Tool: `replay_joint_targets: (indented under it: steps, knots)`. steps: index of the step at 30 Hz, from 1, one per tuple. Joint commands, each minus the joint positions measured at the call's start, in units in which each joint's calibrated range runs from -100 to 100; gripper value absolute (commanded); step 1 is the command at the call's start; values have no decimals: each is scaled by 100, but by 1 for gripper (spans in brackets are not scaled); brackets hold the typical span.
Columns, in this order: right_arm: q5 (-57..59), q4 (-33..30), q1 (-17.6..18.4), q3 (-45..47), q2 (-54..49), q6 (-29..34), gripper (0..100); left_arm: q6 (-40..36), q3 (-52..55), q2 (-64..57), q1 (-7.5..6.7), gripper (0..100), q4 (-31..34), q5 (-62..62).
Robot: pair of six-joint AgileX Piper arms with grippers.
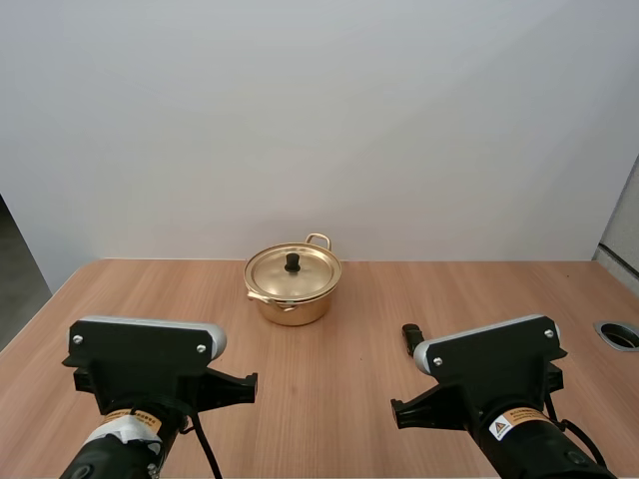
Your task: Open the pot, put the car inside, and close it
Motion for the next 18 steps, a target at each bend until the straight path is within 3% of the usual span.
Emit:
replay_joint_targets:
  steps: [1, 5, 10, 14, 18]
  knots:
    - [-2, -22, 2, 0, 0, 0, 0, -3, 0, 0, -3, 0, -5, 5]
    - [-915, -94, 2, 0, 0, -78, 0, 284, 0, 0, -3, 0, 8, -510]
    - [-935, 6, 2, -505, 367, 1, 0, 620, -157, 59, -3, 0, 46, -905]
    - [-853, 70, -70, -1398, 1368, 48, 0, 694, -859, 860, -3, 0, 35, -867]
    - [-265, 58, -244, -2399, 2703, 769, 0, 560, -1877, 2384, -3, 0, -6, 465]
